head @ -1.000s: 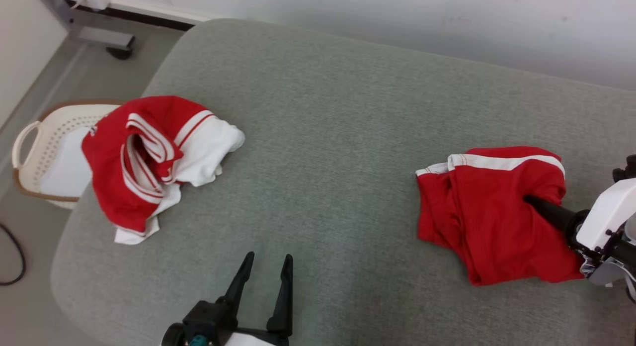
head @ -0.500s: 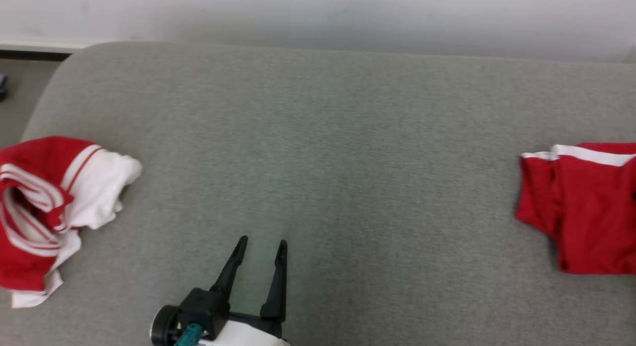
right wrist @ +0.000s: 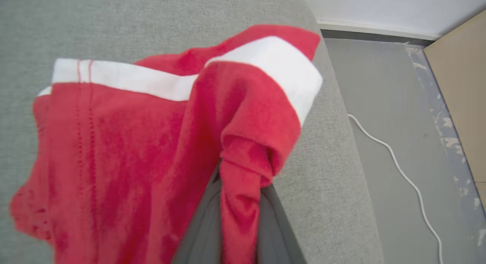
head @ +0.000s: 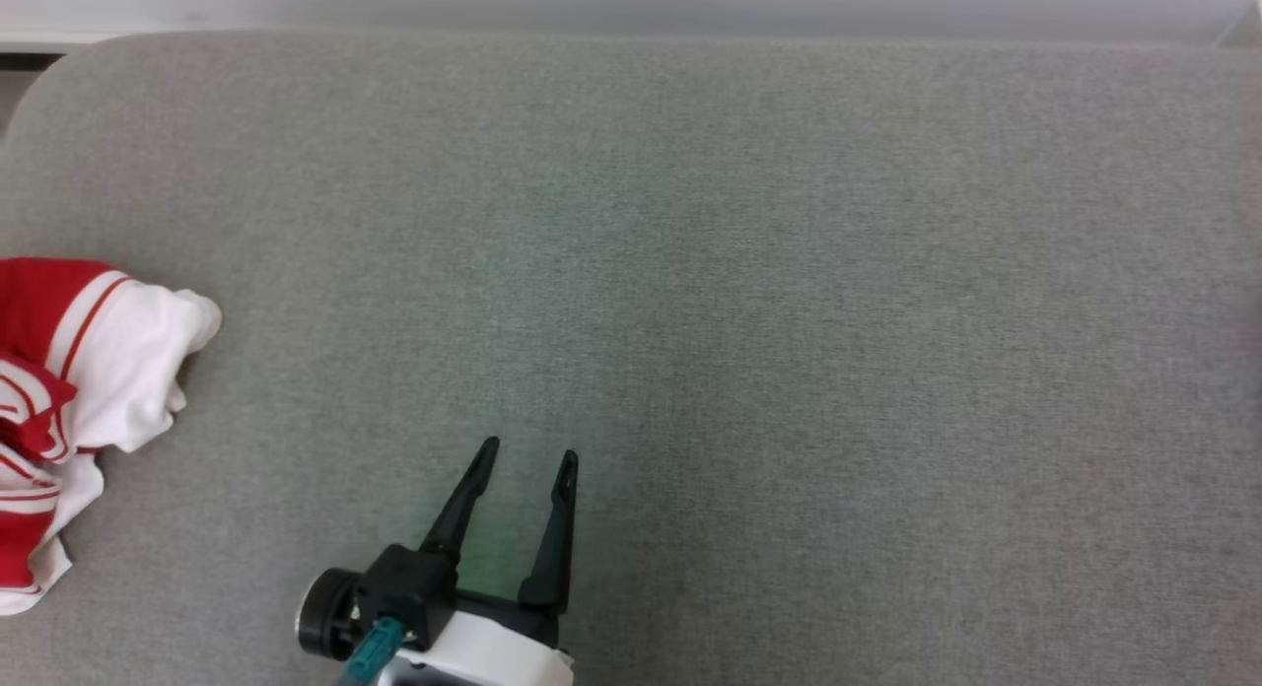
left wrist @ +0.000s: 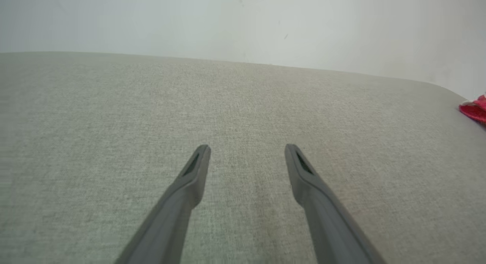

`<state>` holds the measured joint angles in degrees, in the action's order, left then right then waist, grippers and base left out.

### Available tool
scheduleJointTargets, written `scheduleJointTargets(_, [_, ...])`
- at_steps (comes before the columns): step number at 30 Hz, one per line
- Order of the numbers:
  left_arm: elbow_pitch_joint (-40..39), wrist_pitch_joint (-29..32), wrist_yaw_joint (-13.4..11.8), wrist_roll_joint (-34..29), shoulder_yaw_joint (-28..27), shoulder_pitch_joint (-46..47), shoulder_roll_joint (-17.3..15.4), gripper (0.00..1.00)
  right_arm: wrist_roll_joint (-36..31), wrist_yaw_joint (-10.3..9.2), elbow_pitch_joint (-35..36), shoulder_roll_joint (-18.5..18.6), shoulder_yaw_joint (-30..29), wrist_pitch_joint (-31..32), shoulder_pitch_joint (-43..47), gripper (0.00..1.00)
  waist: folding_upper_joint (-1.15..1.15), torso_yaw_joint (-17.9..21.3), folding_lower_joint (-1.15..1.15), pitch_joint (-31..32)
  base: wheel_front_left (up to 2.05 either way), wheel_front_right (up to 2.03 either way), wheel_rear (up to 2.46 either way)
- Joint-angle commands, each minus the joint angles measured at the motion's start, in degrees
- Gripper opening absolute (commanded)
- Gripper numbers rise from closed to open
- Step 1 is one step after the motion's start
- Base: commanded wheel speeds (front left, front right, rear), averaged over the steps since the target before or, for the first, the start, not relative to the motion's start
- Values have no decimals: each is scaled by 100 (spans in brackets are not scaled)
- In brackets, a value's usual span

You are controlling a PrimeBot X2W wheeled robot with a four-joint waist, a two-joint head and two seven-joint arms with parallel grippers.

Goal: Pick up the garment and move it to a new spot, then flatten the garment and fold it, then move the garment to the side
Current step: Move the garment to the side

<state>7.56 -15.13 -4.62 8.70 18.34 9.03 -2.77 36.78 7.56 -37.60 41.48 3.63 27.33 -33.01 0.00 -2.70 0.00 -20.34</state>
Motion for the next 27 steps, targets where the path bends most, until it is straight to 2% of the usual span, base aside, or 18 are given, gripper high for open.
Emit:
scheduleJointTargets(1, [1, -1, 19, -49, -52, 11, -23, 100, -410, -16, -201, 140, -60, -175, -140, 38, 0, -79, 0, -51, 0, 0, 0])
scheduleJointTargets(2, [3, -1, 29, -68, -67, 5, -23, 100, -587, -16, -322, 139, -130, -276, -234, 100, 0, -100, 0, -61, 0, 0, 0])
scheduleJointTargets(9, [14, -1, -25, -1, -91, -111, -23, 100, -1492, -16, -726, -220, -426, -1442, -627, 100, 0, -105, 0, 48, 0, 0, 0])
scheduleJointTargets(13, [6, -1, -38, 64, -115, -171, -24, 100, -1676, -16, -709, -418, -423, -1965, -552, 100, 0, -21, 0, 257, 0, 0, 0])
scheduleJointTargets(20, [-8, -1, -93, 135, -222, -432, -24, 100, -1593, -16, -269, -722, -422, -2786, 165, 100, 0, 156, 0, 899, 0, 0, 0])
scheduleJointTargets(27, [34, 0, -150, 132, -384, -867, -24, 100, -1810, -15, 393, -1363, -567, -3792, 1447, 100, 0, 352, 0, 1531, 0, 0, 0])
